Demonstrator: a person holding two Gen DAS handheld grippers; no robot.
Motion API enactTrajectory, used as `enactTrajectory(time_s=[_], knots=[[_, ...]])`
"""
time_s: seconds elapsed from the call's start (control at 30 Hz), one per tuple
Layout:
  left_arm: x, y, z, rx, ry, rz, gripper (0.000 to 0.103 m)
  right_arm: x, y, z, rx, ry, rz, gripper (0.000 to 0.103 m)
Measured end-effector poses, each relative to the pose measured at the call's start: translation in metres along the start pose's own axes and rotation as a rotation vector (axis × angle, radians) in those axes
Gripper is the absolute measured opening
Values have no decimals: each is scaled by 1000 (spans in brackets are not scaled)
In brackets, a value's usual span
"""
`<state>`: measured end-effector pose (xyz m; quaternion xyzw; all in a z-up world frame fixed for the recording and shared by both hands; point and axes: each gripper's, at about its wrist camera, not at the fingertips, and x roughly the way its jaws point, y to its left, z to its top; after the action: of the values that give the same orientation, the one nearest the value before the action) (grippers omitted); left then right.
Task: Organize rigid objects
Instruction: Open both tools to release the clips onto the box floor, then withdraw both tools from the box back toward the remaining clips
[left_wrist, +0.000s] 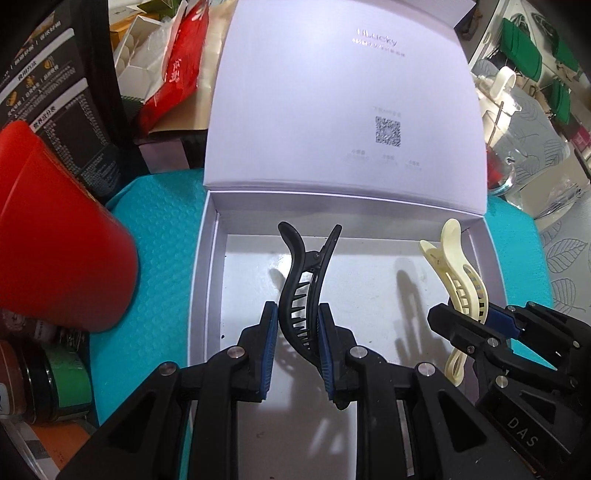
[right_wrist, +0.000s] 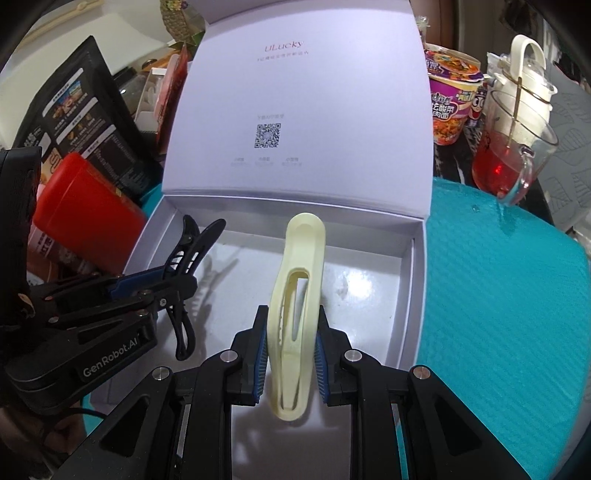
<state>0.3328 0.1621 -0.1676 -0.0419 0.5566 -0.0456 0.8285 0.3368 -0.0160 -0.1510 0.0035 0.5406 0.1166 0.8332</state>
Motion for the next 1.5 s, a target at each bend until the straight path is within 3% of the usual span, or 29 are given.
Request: enactTrajectory(time_s=[0.5,0.87,1.5], knots=[[18,-21,3,38,12,84,21,24,1,2,11,39,-18,22],[18,-11,18,2,55,60,22,10,4,1,16,29,-16,28],[-64,-22,16,19,-67,53,22,-71,8,-8,-11,-73,-33,28]])
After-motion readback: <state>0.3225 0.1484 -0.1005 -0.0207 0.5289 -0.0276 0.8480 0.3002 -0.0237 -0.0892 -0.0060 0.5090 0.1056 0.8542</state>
